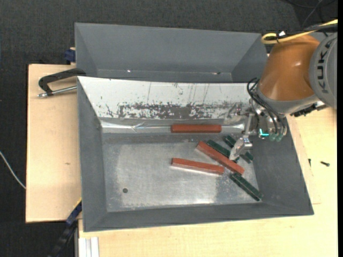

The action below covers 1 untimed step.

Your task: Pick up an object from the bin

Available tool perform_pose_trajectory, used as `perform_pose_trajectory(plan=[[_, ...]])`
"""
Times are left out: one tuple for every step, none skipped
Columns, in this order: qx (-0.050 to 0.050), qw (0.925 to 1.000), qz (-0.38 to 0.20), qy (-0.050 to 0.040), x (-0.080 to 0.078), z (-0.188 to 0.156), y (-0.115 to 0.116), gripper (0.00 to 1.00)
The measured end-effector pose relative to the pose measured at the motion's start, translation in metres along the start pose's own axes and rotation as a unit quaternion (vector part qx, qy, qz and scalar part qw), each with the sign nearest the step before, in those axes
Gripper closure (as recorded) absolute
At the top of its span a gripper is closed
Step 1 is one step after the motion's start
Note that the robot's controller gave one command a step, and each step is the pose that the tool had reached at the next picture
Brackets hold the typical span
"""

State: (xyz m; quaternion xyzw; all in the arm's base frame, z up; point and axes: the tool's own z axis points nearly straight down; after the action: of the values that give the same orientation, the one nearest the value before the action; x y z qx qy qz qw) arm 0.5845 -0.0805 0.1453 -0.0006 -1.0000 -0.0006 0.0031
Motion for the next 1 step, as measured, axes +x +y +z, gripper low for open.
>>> perform_pose_trajectory(plan=[[0.000,1.0000,-0.001,-0.0041,-0.0020,-0.0044,0.0002,0.00]])
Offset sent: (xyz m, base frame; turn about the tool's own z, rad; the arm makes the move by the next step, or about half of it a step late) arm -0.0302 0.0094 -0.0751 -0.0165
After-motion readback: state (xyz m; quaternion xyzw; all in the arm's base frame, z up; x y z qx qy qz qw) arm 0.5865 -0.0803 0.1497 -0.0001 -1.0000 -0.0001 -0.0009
